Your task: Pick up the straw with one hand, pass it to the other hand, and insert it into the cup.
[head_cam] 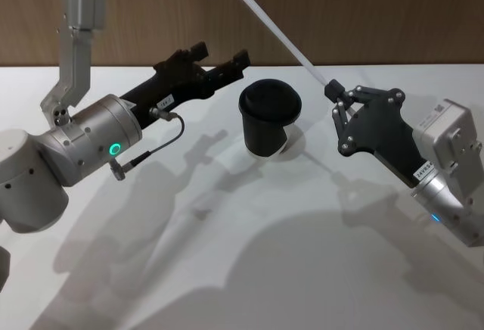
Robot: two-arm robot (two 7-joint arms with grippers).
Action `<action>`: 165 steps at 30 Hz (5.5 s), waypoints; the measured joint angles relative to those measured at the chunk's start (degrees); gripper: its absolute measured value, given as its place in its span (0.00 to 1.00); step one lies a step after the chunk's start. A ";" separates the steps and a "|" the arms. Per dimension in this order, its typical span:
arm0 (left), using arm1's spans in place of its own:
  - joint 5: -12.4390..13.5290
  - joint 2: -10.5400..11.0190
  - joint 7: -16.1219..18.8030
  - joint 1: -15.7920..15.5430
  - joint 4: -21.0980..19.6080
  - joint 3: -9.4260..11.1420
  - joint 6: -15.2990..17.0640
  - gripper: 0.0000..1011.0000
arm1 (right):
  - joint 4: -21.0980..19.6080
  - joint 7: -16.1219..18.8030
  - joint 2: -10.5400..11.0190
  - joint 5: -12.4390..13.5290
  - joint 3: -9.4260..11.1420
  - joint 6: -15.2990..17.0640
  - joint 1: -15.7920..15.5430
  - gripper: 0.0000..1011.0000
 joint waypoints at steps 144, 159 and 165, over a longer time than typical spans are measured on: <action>-15.61 -8.75 -6.43 -8.48 13.02 3.60 1.01 0.01 | 0.00 0.00 0.00 -0.01 0.00 0.00 0.00 0.15; -15.61 -8.75 -6.43 -8.48 13.00 3.65 1.01 0.01 | 0.00 0.00 0.00 0.00 0.00 0.00 0.00 0.59; -15.24 -8.49 -6.13 -8.54 12.77 3.91 0.69 0.01 | 0.00 0.00 0.00 -0.01 0.00 0.00 0.00 0.79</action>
